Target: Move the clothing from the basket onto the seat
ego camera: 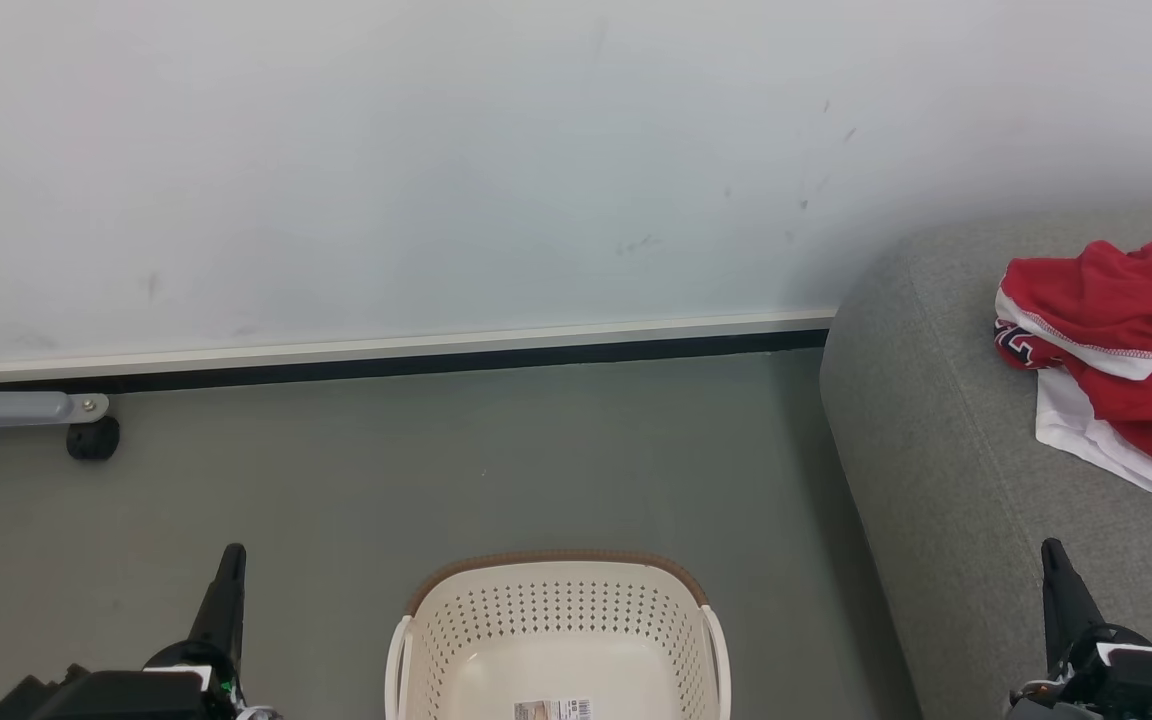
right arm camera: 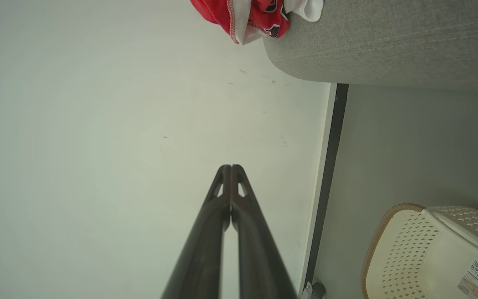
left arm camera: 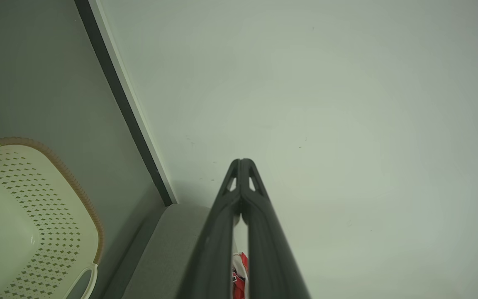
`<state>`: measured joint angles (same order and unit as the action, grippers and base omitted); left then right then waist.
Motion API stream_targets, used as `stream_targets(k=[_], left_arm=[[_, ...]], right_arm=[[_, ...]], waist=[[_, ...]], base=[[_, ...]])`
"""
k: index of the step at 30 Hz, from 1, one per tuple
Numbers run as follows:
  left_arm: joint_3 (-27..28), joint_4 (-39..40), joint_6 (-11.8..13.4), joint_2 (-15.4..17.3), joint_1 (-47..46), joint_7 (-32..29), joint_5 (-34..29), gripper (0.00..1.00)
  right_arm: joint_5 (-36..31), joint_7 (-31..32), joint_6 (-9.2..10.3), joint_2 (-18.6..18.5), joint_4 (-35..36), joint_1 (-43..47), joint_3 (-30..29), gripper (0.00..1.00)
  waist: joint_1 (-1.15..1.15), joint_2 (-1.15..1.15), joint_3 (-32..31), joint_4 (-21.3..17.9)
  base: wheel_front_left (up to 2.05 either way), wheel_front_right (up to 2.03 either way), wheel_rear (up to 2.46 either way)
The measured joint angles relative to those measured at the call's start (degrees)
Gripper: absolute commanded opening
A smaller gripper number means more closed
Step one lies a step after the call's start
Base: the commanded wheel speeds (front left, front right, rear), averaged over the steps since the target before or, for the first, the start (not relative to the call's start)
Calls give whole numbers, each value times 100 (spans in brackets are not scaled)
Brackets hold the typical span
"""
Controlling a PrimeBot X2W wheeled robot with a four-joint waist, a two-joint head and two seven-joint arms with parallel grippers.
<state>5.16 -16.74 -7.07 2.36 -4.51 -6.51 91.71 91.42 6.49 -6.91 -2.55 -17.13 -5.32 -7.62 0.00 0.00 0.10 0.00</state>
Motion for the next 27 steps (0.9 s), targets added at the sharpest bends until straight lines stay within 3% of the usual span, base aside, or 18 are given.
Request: stream_targets(k=[27], left_arm=[[0, -5, 0, -3, 0, 0, 0, 0]], right_arm=[[0, 0, 0, 1, 0, 0, 0, 0]], waist=[[0, 0, 0, 0]], base=[[0, 0, 0]])
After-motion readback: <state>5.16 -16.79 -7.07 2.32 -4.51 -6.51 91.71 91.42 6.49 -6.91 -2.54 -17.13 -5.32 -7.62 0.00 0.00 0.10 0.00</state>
